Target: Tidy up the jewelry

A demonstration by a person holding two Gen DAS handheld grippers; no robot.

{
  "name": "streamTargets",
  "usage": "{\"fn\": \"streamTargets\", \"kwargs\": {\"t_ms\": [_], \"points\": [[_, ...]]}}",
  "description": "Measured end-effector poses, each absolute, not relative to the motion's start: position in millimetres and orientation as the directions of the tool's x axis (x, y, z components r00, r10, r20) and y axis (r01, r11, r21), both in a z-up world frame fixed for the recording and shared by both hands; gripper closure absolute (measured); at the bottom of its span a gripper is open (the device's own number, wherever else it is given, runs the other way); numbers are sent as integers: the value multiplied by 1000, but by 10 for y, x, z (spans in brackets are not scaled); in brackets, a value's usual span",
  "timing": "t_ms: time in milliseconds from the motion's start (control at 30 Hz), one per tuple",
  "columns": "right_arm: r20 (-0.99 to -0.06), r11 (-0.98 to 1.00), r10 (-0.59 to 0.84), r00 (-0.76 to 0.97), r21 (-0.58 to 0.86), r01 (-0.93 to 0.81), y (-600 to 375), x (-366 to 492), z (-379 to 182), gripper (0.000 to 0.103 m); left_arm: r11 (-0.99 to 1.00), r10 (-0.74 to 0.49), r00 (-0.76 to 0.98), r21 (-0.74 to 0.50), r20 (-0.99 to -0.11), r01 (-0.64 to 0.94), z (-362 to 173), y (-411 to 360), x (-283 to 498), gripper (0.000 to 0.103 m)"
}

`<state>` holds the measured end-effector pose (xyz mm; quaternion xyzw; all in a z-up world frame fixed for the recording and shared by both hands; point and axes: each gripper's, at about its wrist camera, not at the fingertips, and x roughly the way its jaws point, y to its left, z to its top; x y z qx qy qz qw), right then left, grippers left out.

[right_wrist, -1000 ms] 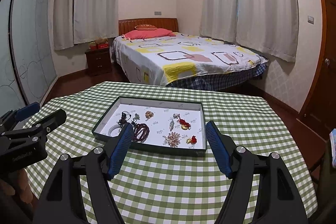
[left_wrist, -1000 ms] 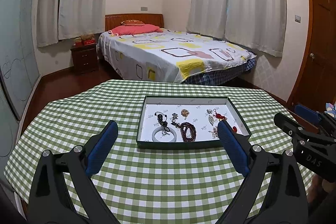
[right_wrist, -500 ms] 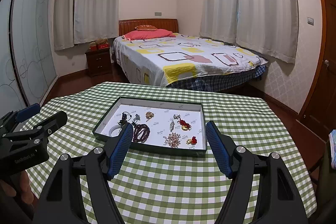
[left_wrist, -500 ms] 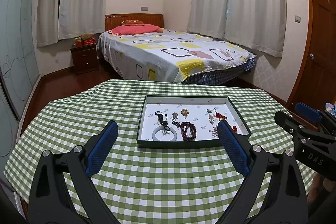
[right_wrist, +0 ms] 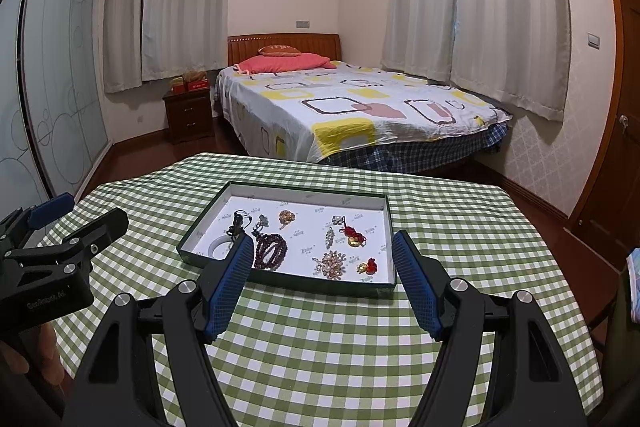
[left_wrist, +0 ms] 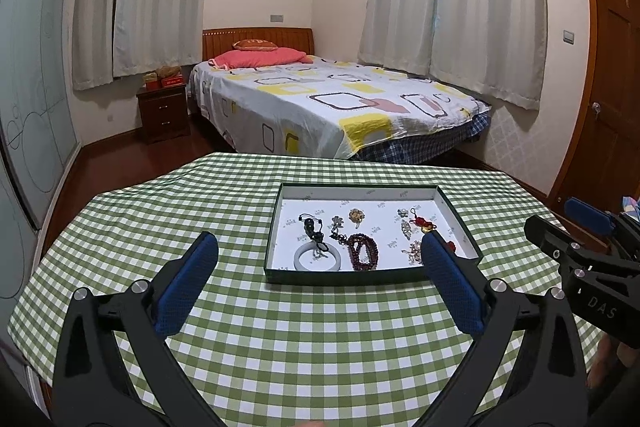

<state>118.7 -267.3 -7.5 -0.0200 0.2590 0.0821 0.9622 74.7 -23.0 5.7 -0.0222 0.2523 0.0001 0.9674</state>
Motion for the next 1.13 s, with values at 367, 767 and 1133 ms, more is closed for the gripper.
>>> {"fn": "streamTargets", "kwargs": {"t_ms": [367, 767, 1133], "points": [[-510, 986, 146, 848, 2, -169, -2683, 1172, -83, 34, 999, -23, 874, -50, -485, -2, 47, -220, 738, 4], [-521, 986, 147, 841, 5, -169, -2678, 1193, -116, 34, 997, -41, 852, -83, -521, -3, -35, -179, 813, 4], [-544, 989, 133, 828, 17, -148, -2760, 1318, -235, 34, 996, 9, 828, -71, -560, -59, -241, -35, 1003, 4]]}}
